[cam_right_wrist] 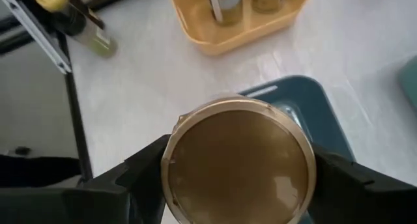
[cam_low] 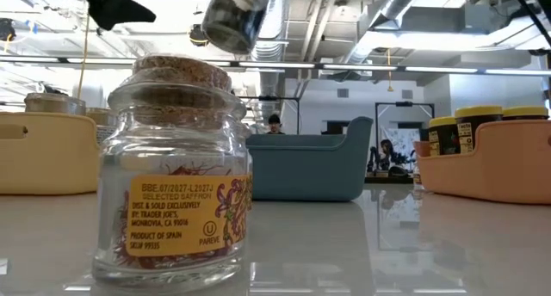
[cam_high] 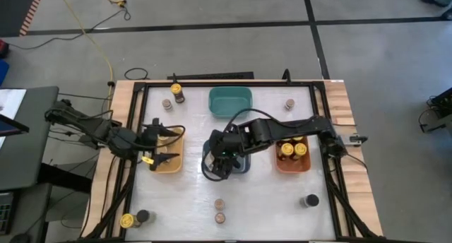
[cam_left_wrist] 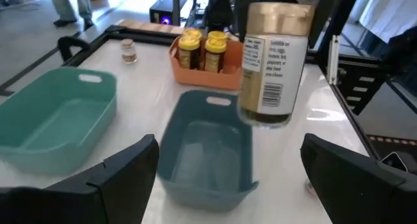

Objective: Sort spices by type
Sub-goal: Put the gold seasoning bottle into the yellow bin

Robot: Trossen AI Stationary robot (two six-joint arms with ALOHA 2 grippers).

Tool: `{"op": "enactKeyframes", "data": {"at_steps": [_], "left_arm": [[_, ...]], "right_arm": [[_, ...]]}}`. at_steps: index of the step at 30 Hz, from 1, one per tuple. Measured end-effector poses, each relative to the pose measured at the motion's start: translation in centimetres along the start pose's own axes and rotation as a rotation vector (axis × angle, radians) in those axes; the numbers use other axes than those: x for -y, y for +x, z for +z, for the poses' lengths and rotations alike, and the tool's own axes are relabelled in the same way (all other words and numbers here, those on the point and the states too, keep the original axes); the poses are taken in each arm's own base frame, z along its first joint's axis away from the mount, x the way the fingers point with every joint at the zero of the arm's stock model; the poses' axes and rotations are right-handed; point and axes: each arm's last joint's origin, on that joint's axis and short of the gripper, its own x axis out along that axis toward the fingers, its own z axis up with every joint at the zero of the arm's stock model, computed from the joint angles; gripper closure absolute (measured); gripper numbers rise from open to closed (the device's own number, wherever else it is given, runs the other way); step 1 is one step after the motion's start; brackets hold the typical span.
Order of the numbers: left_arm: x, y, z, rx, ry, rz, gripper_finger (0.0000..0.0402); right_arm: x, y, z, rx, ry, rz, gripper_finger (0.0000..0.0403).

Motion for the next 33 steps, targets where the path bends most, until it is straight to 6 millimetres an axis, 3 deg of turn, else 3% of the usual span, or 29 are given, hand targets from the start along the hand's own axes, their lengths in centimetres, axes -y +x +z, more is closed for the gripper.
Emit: {"op": "enactKeyframes", "data": {"at_steps": [13,22,33], "left_arm": [[2.7,4.7,0.9,0.126,0.079,-0.068,0.0043],[2.2,8.7,0.5,0.047,-0.022,-0.137,0.0043],[1.6,11.3,-0.2,-0.03,-0.01,-0.113,0.0046]], "right_arm": [[0.5,-0.4,0.6,0.037,0.009,0.009,0.0102],[1.2,-0.5,1.4,0.081,-0.026,0.001,0.0102],[1.0,-0.8,1.8,0.117,-0.043,0.021,0.0102]]}}
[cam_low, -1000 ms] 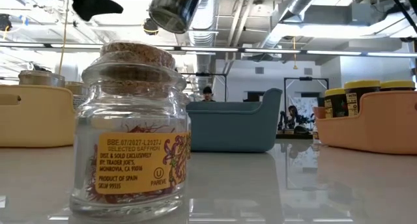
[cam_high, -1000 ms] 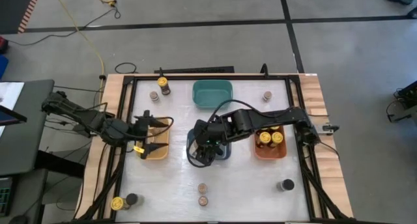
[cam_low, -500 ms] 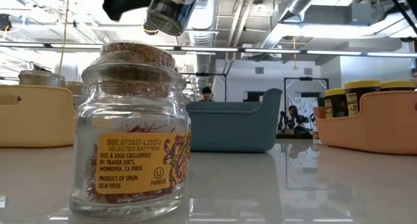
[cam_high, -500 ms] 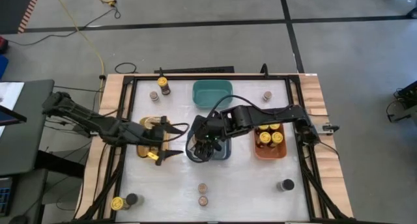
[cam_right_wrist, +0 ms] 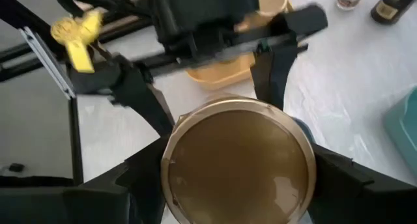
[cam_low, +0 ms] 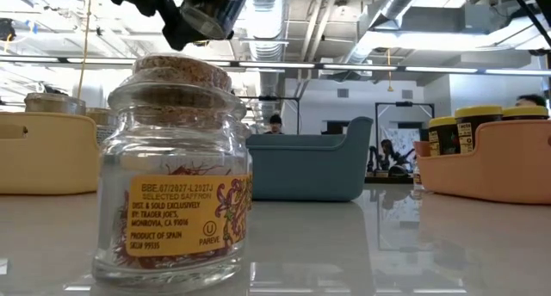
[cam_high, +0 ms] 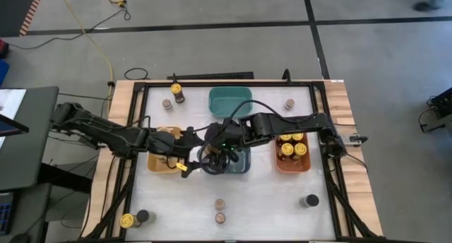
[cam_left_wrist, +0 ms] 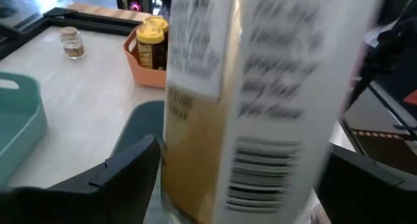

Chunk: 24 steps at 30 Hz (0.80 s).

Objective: Sort spices by type
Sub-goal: Put the gold seasoning bottle into the yellow bin

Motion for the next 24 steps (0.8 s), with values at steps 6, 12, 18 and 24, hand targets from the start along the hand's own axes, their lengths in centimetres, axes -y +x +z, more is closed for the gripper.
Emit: {"op": "enactKeyframes", "data": {"at_steps": [6,12,18,24], "left_arm": [[-0.1,0.2,1.0,0.102,-0.024,-0.024,0.0081],[0.0,0.0,2.6,0.108,0.0,-0.054,0.0092],[-0.4,0.6,3.0,0.039,0.007,-0.039,0.0094],[-0.2,1.6,3.1,-0.005,0.031,-0.044,0.0132]], "right_arm": [[-0.2,-0.2,0.0,0.009,-0.001,0.008,0.0102],[-0.2,-0.2,0.1,0.012,0.0,0.01,0.0102],[-0.2,-0.2,0.1,0.012,0.0,0.01,0.0102],[-0.2,-0.2,0.0,0.001,-0.001,0.013,0.0102]]}}
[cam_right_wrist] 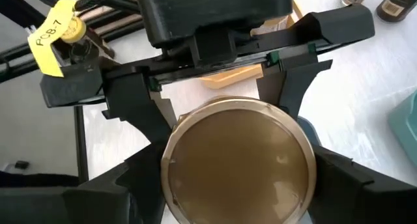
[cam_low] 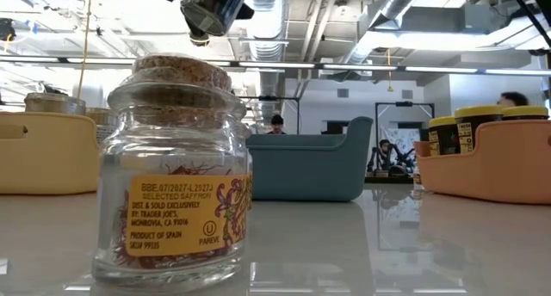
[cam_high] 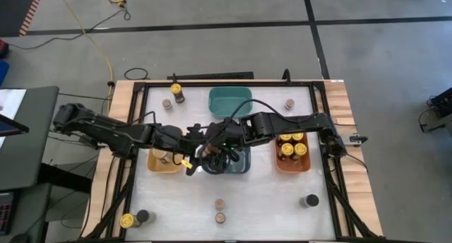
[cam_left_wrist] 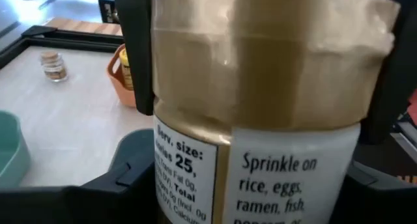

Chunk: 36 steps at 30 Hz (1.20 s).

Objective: Sort spices by type
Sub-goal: Put the gold seasoning bottle into the yellow bin

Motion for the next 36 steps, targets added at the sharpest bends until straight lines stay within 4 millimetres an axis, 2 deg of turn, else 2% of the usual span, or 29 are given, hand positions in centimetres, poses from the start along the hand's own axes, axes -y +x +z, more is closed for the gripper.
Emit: {"op": "enactKeyframes", "data": {"at_steps": [6,11,13,19,22,26,31,36], "left_arm": [[0.1,0.0,0.2,0.001,0.012,-0.01,0.0133],[0.0,0.0,0.2,0.001,0.004,-0.008,0.0134],[0.0,0.0,0.2,0.002,0.007,-0.007,0.0134],[0.0,0.0,0.2,0.003,0.019,-0.007,0.0134],[0.0,0.0,0.2,0.003,0.036,-0.006,0.0134],[-0.4,-1.0,0.9,0.028,0.022,0.008,0.0134],[-1.7,-3.5,1.6,0.034,0.017,0.053,0.0134],[-3.1,-6.4,1.3,0.084,-0.011,0.099,0.0134]], "right_arm": [[0.0,0.0,0.0,0.0,0.005,0.0,0.01],[-0.1,0.0,0.1,0.013,0.007,0.001,0.003],[-0.1,0.0,0.1,0.015,0.038,0.002,0.0015],[0.1,0.0,0.4,0.032,0.103,0.005,0.0036],[0.4,0.1,0.5,0.029,0.13,-0.001,0.0032],[1.3,-0.7,0.5,0.004,0.133,-0.026,0.0017],[2.5,-2.8,0.2,-0.022,0.202,-0.093,0.0011],[2.0,-4.5,-2.2,-0.09,0.242,-0.295,0.001]]}}
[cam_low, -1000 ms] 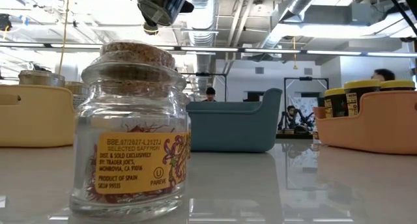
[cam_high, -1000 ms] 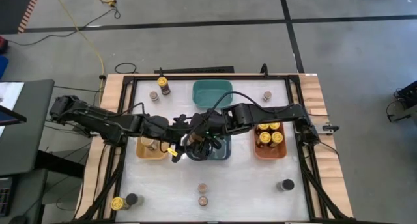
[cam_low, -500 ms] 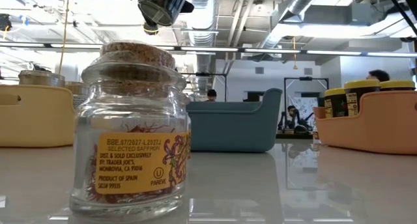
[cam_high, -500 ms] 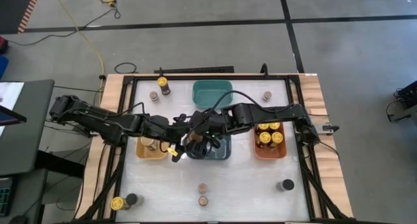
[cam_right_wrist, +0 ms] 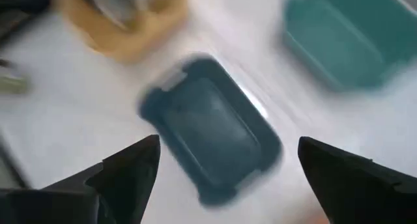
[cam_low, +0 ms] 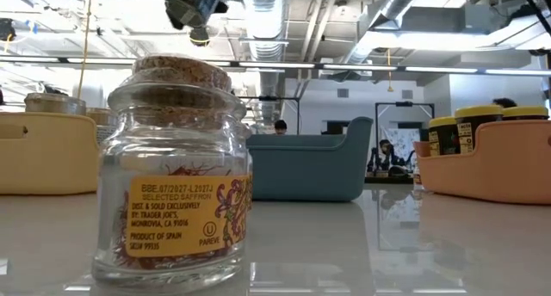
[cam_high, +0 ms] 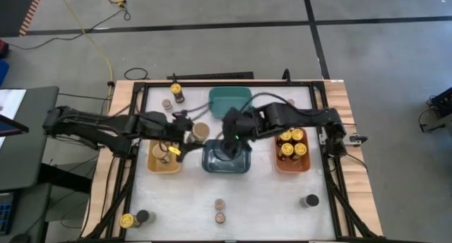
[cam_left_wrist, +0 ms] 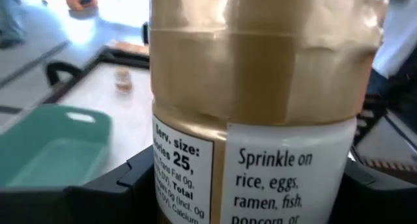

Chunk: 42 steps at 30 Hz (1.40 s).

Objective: Sort spices by type
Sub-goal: Put the gold seasoning bottle into the yellow bin

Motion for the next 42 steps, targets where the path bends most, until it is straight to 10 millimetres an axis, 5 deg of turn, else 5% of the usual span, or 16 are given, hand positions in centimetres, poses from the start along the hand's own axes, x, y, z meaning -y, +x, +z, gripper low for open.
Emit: {"op": "enactKeyframes", "data": {"at_steps": [10,14,20,26,33,42], "left_arm": [[-1.4,-5.0,-1.6,0.123,-0.133,0.038,0.0134],[-1.4,-5.5,-1.2,0.168,-0.141,0.057,0.0134],[-1.5,-4.7,-1.2,0.184,-0.16,0.106,0.0129],[-1.5,-2.2,-1.2,0.214,-0.2,0.156,0.0134],[-1.4,1.8,-1.0,0.333,-0.206,0.174,0.0133],[-0.7,5.8,-0.2,0.297,-0.173,0.174,0.0134]], "right_arm": [[-3.5,0.7,-7.3,0.128,0.036,-0.275,0.001],[-3.1,1.8,-10.4,0.126,0.03,-0.338,0.001],[0.9,2.2,-14.1,0.188,0.074,-0.317,0.001],[7.0,3.1,-15.8,0.319,0.074,-0.005,0.001],[13.4,6.5,-15.1,0.647,-0.06,0.563,0.0009],[17.7,9.4,-13.3,0.805,0.133,0.501,0.0009]]}}
